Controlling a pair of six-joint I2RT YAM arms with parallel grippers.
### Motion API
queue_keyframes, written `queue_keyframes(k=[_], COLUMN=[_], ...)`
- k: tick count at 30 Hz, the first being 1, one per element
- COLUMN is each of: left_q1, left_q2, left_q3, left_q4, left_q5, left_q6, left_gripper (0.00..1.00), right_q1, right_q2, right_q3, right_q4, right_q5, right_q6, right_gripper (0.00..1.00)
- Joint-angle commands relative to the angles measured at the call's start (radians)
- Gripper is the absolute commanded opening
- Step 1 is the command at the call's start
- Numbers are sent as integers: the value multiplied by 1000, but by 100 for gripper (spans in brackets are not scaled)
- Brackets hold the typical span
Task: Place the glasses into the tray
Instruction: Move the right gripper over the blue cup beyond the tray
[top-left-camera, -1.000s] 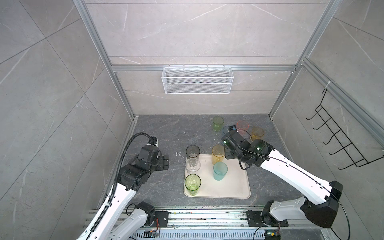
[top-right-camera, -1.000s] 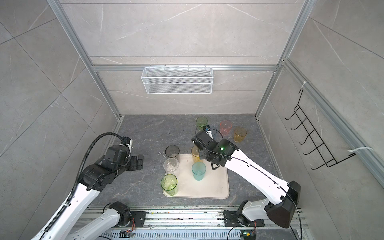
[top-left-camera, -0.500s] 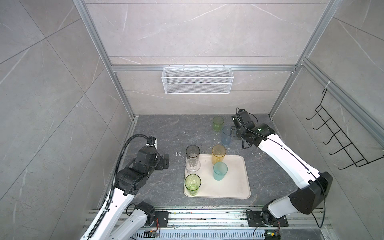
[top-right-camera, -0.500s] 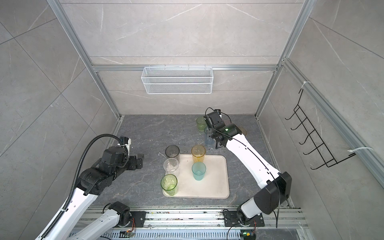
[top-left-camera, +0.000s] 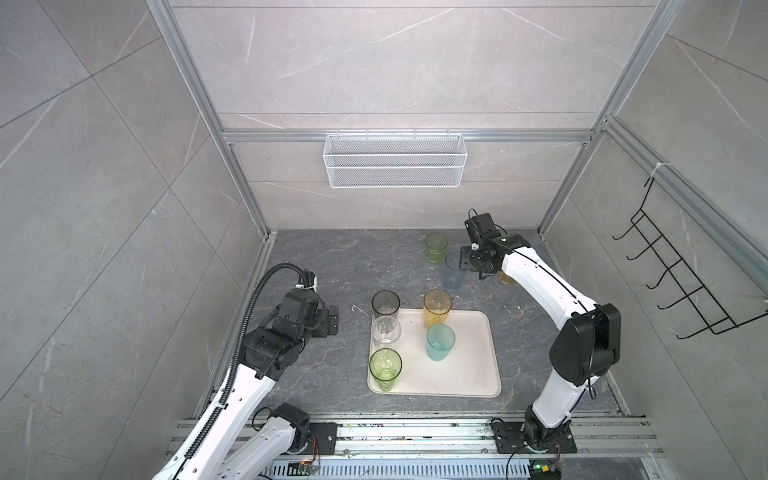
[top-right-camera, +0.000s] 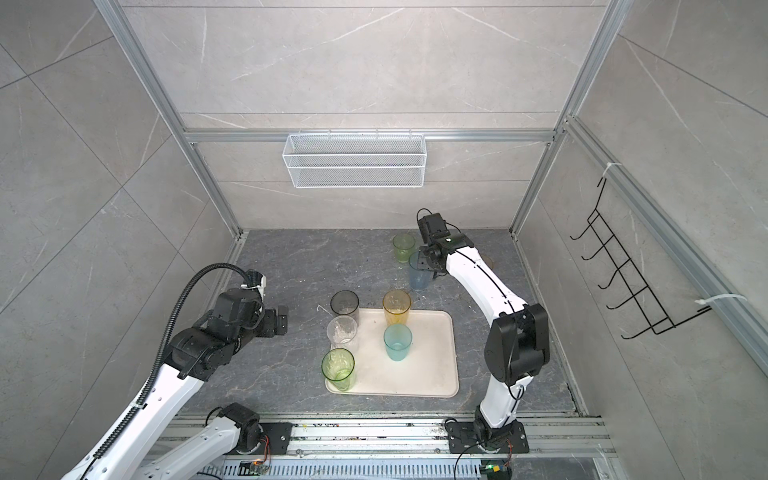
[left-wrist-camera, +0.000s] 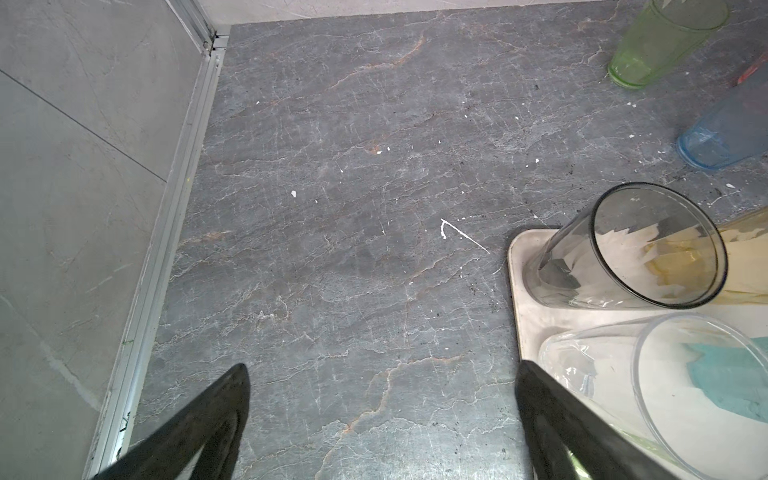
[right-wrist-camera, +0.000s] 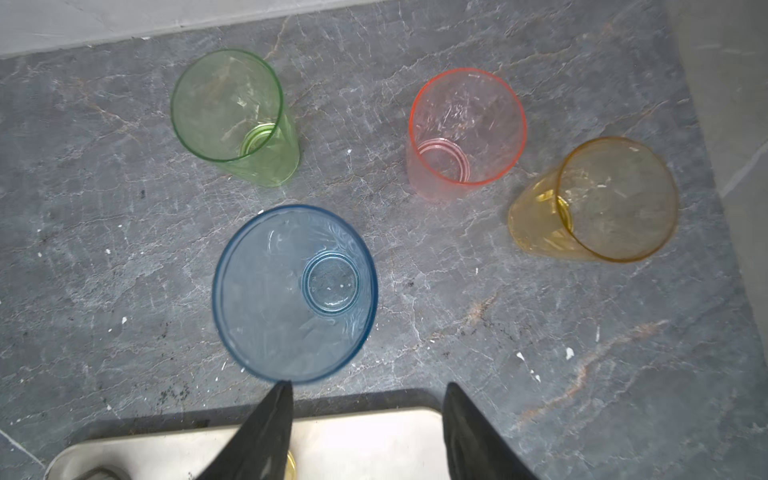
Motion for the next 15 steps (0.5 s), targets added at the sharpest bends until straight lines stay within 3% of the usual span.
queue_keyframes(k=[1,15], left_q1=[4,4], left_q2=[-5,15], left_q3=[6,7], left_q4=[34,36], left_q5=[-28,-32], left_q6=[23,25], left_gripper=[99,100], right_q1=[-17,-66], right_q2=[42,125], right_q3=[38,60], right_q4=[17,36], right_q5=[-44,-118], right_q6=[19,36], right_gripper=[60,58])
